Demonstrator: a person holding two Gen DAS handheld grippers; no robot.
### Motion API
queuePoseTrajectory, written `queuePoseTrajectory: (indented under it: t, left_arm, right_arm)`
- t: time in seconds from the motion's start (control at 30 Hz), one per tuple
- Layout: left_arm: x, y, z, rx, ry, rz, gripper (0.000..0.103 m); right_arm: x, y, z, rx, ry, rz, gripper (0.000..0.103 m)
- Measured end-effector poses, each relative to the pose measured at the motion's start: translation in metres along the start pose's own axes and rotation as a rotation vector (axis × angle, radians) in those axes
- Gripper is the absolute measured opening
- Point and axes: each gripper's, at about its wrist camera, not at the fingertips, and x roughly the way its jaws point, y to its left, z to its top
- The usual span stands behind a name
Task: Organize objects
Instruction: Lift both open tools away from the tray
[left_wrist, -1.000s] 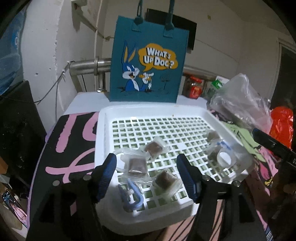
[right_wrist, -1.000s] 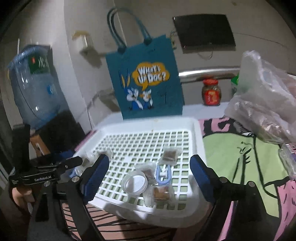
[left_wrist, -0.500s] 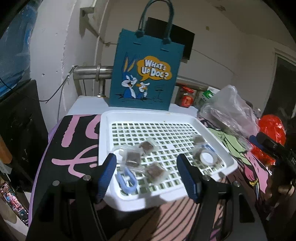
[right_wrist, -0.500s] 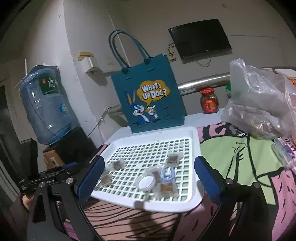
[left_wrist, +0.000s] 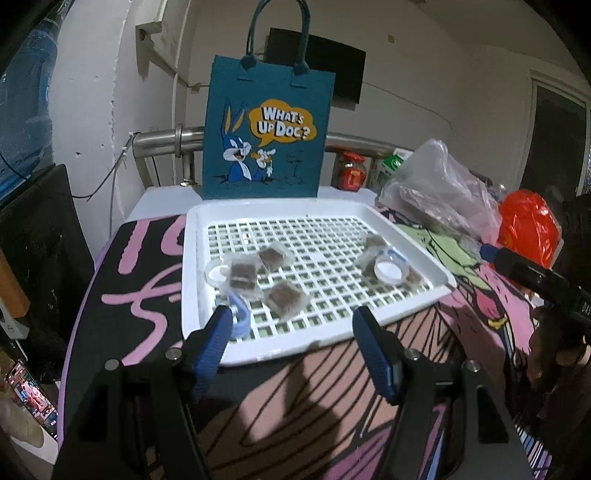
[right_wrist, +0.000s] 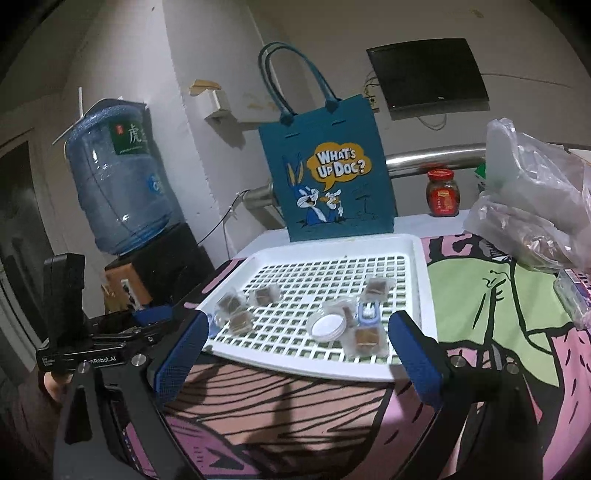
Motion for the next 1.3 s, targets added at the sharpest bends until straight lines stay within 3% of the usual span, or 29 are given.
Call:
queuePoseTrajectory:
  t: [0.33, 0.73, 1.3]
  left_arm:
    - [0.003, -0.017, -0.019, 0.054, 0.067, -0.017, 0.067]
    - [0.011, -0.017, -0.032, 0.059, 0.146, 0.026, 0.067]
    - [0.015, -0.018, -0.037, 0.068, 0.184, 0.044, 0.067]
  right_arm:
    - [0.002, 0.004, -0.019, -0.014, 0.084, -0.016, 0.098]
    - [0.022, 0.012, -0.036, -0.07, 0.213, -0.062, 0.098]
    - [0.028, 0.012, -0.04, -0.081, 0.255, -0.108, 0.098]
